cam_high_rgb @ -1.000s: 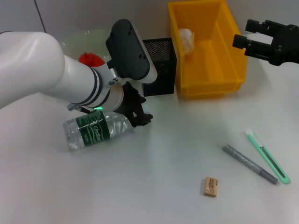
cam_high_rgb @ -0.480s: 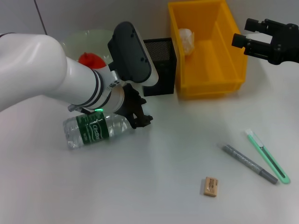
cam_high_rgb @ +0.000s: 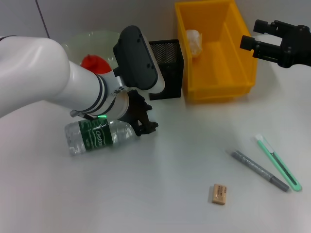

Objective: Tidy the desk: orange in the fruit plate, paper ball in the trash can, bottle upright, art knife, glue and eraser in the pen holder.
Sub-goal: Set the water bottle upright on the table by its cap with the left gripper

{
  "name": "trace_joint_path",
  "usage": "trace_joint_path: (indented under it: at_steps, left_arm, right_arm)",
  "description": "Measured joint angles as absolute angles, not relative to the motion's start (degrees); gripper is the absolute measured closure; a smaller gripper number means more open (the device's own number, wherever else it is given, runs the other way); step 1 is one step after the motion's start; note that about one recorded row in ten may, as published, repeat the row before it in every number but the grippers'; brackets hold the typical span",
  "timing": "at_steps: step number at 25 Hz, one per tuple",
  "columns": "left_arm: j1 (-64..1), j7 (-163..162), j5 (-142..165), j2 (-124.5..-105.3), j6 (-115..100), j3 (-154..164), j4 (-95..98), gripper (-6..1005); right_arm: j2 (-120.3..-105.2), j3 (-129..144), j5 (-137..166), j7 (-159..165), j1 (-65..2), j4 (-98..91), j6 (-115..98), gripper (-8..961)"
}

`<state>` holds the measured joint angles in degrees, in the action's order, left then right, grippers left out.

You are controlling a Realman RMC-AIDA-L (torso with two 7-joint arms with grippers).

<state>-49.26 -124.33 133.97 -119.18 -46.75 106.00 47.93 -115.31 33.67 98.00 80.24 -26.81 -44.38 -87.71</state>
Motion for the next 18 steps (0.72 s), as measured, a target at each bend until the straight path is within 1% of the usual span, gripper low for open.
trace_joint_path:
  at_steps: [11,18]
  left_arm:
    - [-47.34,-124.2,134.08,-119.08,-48.88,105.93,53.4,568]
    - [-44.7,-124.96,137.49,-119.0,-49.93,105.16,59.9,568]
  right_arm:
    - [-115.32,33.66,98.0,80.24,-26.47,-44.38,-87.71,247]
    - [-115.32,33.42,97.94,80.24,-26.29,-44.38,-87.91,247]
